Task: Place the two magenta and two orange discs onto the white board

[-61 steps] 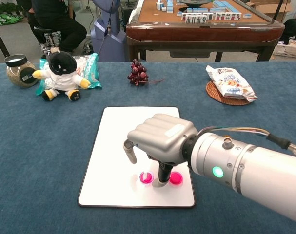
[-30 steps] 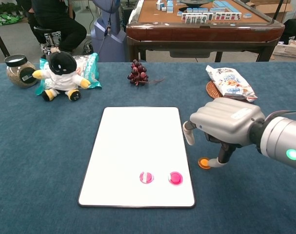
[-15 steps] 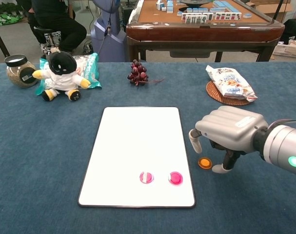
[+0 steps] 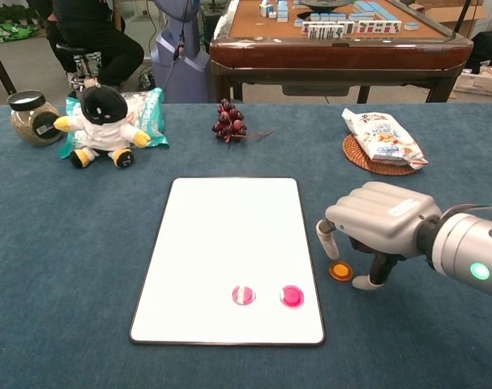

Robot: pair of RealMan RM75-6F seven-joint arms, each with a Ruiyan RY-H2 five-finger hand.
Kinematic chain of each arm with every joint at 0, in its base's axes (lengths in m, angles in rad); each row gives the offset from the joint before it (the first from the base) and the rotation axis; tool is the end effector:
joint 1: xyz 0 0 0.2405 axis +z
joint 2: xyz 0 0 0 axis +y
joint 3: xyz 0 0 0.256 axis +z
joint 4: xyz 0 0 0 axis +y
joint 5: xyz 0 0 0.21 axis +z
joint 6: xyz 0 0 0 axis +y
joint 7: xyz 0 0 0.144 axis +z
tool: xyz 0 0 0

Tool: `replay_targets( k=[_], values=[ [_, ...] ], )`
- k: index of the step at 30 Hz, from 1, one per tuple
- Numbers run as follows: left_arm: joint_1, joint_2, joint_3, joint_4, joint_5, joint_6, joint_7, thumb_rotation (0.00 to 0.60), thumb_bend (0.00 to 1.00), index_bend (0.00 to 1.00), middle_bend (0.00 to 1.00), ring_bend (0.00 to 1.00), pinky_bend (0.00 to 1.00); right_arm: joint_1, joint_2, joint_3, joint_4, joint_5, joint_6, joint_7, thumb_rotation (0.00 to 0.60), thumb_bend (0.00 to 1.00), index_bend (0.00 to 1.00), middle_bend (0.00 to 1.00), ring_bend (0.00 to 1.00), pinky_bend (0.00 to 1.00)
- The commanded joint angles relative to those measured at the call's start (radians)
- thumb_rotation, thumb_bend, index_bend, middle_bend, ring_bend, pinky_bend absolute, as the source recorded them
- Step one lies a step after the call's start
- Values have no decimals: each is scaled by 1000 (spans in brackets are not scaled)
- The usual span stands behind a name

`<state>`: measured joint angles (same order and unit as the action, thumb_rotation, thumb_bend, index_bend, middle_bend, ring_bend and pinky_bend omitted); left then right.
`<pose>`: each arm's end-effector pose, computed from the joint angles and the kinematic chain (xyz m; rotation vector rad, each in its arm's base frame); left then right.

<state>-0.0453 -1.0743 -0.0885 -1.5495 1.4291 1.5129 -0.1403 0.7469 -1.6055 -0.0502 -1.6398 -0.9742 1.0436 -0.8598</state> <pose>-0.3368 0.1764 0.1946 -1.2411 -0.9182 -0.9208 -0.1571 -0.2660 -0.0614 2.1515 -0.6582 0.5361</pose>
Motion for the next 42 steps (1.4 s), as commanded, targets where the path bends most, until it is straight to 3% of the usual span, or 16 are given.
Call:
replay_targets(
  k=[1, 12, 20, 29, 36, 42],
  values=[
    [0, 0, 0, 0, 0, -1, -1, 600, 45, 327, 302, 342, 522, -1, -3, 1, 2, 0, -3, 0, 600, 187, 452, 1000, 1000, 1000],
    [0, 2, 2, -1, 3, 0, -3, 600, 46, 327, 302, 343, 522, 1, -18, 8, 19, 8, -20, -2, 600, 189, 455, 1000, 1000, 1000],
    [0, 2, 2, -1, 3, 0, -7, 600, 46, 327, 302, 343, 522, 4, -27, 15, 31, 17, -27, -3, 600, 265, 485, 1000, 1000, 1000],
    [-1, 2, 2, 0, 2, -2, -7, 600, 46, 327, 302, 343, 522, 3, 3, 31, -14, -5, -7, 4, 600, 276, 515, 1000, 1000, 1000],
    [-1, 3, 1, -1, 0, -4, -9, 600, 46, 327, 301, 342, 522, 34, 23, 94, -57, 10, 0, 0, 600, 277, 517, 1000, 1000, 1000],
    [2, 5, -1, 0, 0, 0, -19, 600, 46, 327, 302, 343, 522, 90, -16, 183, -2, 70, -16, -2, 600, 277, 518, 1000, 1000, 1000]
  ],
)
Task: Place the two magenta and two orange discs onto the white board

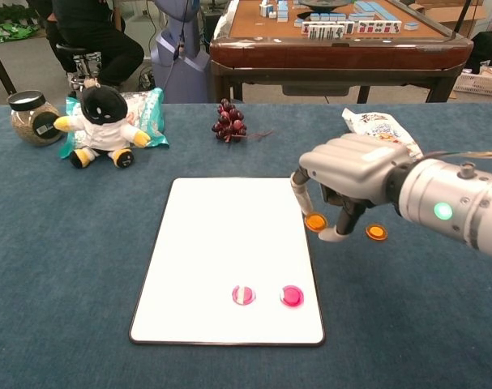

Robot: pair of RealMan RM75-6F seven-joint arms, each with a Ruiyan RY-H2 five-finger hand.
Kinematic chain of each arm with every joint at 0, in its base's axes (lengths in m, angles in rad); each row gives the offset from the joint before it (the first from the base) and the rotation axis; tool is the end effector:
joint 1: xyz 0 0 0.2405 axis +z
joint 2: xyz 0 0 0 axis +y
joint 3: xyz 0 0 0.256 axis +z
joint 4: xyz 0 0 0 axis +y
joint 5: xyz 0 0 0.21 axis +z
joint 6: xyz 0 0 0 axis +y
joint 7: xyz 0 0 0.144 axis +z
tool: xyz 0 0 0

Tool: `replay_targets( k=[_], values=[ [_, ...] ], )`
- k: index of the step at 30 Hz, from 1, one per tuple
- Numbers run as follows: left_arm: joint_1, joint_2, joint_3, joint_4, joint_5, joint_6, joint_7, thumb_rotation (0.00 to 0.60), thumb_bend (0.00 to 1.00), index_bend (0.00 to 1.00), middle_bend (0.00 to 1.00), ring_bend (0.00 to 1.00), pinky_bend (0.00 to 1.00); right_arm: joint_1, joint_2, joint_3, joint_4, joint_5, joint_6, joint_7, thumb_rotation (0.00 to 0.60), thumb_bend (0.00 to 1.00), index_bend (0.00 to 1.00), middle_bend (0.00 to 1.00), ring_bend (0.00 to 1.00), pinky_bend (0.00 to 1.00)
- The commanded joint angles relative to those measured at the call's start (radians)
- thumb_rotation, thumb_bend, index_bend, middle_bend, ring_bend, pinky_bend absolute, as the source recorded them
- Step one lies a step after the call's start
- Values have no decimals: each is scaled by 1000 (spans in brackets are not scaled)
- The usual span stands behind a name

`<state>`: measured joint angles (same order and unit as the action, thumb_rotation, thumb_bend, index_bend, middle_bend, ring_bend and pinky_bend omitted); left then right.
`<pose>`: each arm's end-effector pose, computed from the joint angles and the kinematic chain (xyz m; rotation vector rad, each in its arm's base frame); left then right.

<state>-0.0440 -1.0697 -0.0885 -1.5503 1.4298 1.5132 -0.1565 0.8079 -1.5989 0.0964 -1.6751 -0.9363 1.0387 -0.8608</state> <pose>-0.3369 0.1760 0.1961 -1.2364 -0.9267 -0.9305 -0.1096 -0.2989 -0.0460 2.0694 -0.6704 0.6938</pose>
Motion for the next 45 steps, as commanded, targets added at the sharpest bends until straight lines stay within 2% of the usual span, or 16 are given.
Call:
replay_targets(
  k=[1, 11, 20, 22, 25, 28, 32, 36, 40, 45],
  values=[
    [0, 1, -1, 1, -1, -1, -5, 600, 46, 328, 302, 342, 522, 42, -32, 49, 49, 49, -17, -6, 600, 277, 518, 1000, 1000, 1000],
    [2, 4, 4, -2, 11, 5, -11, 600, 46, 328, 302, 343, 522, 129, -121, 109, 202, 177, -66, -25, 600, 284, 517, 1000, 1000, 1000],
    [4, 8, 2, 1, 9, 7, -29, 600, 46, 328, 302, 342, 522, 183, -191, 125, 318, 215, -112, 2, 600, 273, 518, 1000, 1000, 1000],
    [5, 9, 2, 2, 10, 7, -33, 600, 46, 329, 302, 342, 522, 189, -198, 123, 327, 218, -120, 11, 600, 243, 491, 1000, 1000, 1000],
    [4, 10, 3, 3, 12, 7, -35, 600, 46, 329, 302, 342, 522, 192, -202, 119, 331, 210, -124, 29, 600, 173, 390, 1000, 1000, 1000],
    [5, 11, 4, 2, 15, 9, -35, 600, 46, 329, 302, 342, 522, 192, -202, 114, 329, 198, -119, 41, 600, 120, 310, 1000, 1000, 1000],
    [6, 10, 3, 2, 15, 11, -35, 600, 46, 329, 302, 343, 522, 189, -192, 109, 315, 183, -107, 54, 600, 105, 276, 1000, 1000, 1000],
    [4, 9, 3, 4, 13, 8, -33, 600, 46, 329, 302, 342, 522, 179, -160, 92, 272, 177, -78, 37, 600, 117, 276, 1000, 1000, 1000],
    [3, 7, 2, 5, 11, 5, -28, 600, 46, 329, 302, 342, 522, 151, -97, 63, 186, 170, -20, 8, 600, 182, 315, 1000, 1000, 1000],
    [2, 4, 3, 2, 13, 7, -15, 600, 46, 329, 302, 342, 522, 98, -9, 12, 90, 159, 44, -9, 600, 197, 344, 1000, 1000, 1000]
  ],
)
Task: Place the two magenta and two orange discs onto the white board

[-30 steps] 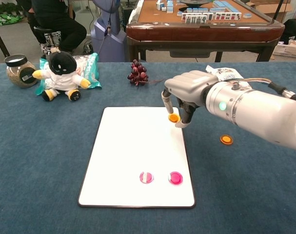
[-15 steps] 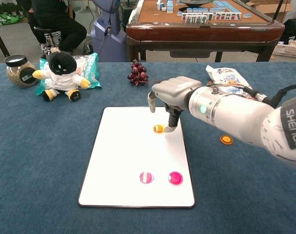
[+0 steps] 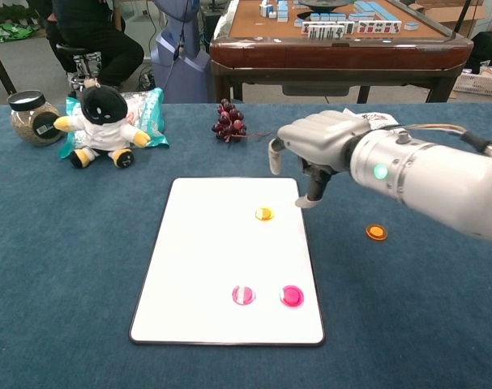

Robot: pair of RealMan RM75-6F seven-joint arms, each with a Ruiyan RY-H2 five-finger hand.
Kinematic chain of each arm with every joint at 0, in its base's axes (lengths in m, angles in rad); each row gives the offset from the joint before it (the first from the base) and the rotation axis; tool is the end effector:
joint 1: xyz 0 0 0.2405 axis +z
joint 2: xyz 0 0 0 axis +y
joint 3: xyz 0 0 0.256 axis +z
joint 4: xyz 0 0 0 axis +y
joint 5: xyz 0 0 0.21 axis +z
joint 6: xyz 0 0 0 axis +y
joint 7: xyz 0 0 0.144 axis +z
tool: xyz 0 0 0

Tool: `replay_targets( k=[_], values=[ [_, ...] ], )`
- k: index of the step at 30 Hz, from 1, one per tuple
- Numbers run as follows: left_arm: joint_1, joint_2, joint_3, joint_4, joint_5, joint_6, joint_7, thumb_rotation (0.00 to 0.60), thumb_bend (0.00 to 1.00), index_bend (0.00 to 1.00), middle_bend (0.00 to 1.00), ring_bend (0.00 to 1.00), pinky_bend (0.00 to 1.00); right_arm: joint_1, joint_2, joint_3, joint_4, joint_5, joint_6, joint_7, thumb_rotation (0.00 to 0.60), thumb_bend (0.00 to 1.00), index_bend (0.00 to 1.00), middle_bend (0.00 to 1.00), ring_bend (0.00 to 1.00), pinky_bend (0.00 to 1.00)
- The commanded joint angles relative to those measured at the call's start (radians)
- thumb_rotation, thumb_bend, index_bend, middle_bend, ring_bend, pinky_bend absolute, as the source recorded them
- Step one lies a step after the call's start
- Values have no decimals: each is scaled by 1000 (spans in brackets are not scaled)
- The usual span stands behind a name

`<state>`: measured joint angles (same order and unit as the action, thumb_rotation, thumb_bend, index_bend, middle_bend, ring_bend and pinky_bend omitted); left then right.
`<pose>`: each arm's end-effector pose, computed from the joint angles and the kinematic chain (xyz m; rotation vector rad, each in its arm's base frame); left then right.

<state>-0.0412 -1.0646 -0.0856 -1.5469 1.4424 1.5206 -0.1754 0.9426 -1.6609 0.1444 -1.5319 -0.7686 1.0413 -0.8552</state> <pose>-0.3364 0.1746 0.1979 -1.2407 -0.9270 -0.9452 -0.0929 -0.3417 -0.0542 1.9844 -0.6864 0.6670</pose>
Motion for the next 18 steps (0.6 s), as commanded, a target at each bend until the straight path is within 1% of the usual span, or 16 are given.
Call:
replay_targets(
  k=[1, 8, 18],
  values=[
    [-1, -2, 0, -2, -1, -2, 8, 600, 46, 329, 302, 342, 522, -49, 70, -48, -66, -13, 51, -13, 600, 197, 344, 1000, 1000, 1000],
    [-6, -8, 1, -4, -5, -10, 28, 600, 46, 329, 302, 343, 522, -114, 143, -111, -90, -38, 67, 22, 600, 197, 345, 1000, 1000, 1000],
    [-8, -12, 3, -4, -5, -15, 35, 600, 46, 329, 302, 343, 522, -164, 154, -149, -50, -76, 25, 96, 600, 198, 355, 1000, 1000, 1000]
  ],
)
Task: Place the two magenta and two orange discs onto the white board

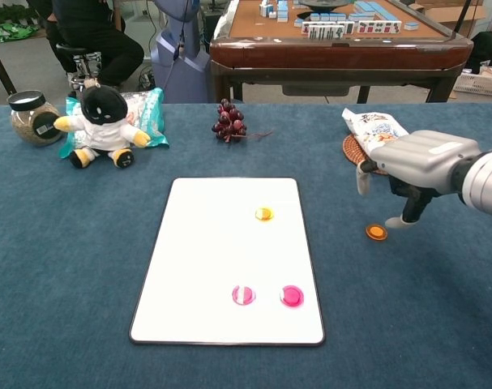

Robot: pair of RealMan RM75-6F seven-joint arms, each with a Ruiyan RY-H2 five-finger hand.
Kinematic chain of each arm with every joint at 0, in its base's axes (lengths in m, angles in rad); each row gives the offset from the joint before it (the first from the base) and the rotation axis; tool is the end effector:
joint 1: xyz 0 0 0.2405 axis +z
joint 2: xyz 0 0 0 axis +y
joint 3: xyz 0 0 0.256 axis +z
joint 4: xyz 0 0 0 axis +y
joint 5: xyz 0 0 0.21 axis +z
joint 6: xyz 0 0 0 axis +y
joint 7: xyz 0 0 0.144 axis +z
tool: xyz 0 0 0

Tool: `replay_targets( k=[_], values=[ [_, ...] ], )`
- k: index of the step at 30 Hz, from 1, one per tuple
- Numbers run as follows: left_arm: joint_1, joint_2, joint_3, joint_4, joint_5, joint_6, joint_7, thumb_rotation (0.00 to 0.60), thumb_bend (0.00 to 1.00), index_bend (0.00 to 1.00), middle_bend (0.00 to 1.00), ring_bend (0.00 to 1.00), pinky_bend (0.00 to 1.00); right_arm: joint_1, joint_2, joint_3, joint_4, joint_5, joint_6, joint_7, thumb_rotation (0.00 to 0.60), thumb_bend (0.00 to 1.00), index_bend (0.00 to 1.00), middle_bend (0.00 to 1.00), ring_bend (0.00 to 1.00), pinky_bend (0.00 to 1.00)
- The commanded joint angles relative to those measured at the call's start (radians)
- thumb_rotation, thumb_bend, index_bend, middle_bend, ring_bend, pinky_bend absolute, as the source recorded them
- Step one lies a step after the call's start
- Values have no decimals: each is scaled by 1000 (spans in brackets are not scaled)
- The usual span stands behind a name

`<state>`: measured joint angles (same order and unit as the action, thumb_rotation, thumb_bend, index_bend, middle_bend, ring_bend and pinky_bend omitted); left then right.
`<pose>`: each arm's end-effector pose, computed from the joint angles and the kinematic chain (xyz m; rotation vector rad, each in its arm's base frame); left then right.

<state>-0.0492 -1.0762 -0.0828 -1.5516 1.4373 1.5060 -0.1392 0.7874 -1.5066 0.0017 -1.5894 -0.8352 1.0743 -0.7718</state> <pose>-0.3355 0.1768 0.1914 -1.2562 -0.9260 -0.9210 -0.1823 -0.3167 -0.0173 1.9364 -0.7371 0.4968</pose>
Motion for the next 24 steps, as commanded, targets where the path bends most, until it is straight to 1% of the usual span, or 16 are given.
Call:
replay_targets(
  k=[1, 9, 17, 24],
  values=[
    [0, 0, 0, 1, 0, -1, -2, 600, 46, 329, 302, 343, 522, -13, -2, -9, 12, -13, -13, 18, 600, 197, 358, 1000, 1000, 1000],
    [1, 2, 1, -1, 2, 2, -6, 600, 46, 329, 302, 343, 522, -29, -23, -14, 48, -24, -43, 39, 600, 199, 368, 1000, 1000, 1000],
    [1, 3, 1, -1, 1, 2, -6, 600, 46, 329, 302, 342, 522, -37, -40, -7, 81, -28, -64, 50, 600, 206, 383, 1000, 1000, 1000],
    [1, 4, 1, -2, 2, 2, -7, 600, 46, 329, 302, 343, 522, -39, -56, 3, 111, -27, -80, 55, 600, 241, 397, 1000, 1000, 1000]
  ],
)
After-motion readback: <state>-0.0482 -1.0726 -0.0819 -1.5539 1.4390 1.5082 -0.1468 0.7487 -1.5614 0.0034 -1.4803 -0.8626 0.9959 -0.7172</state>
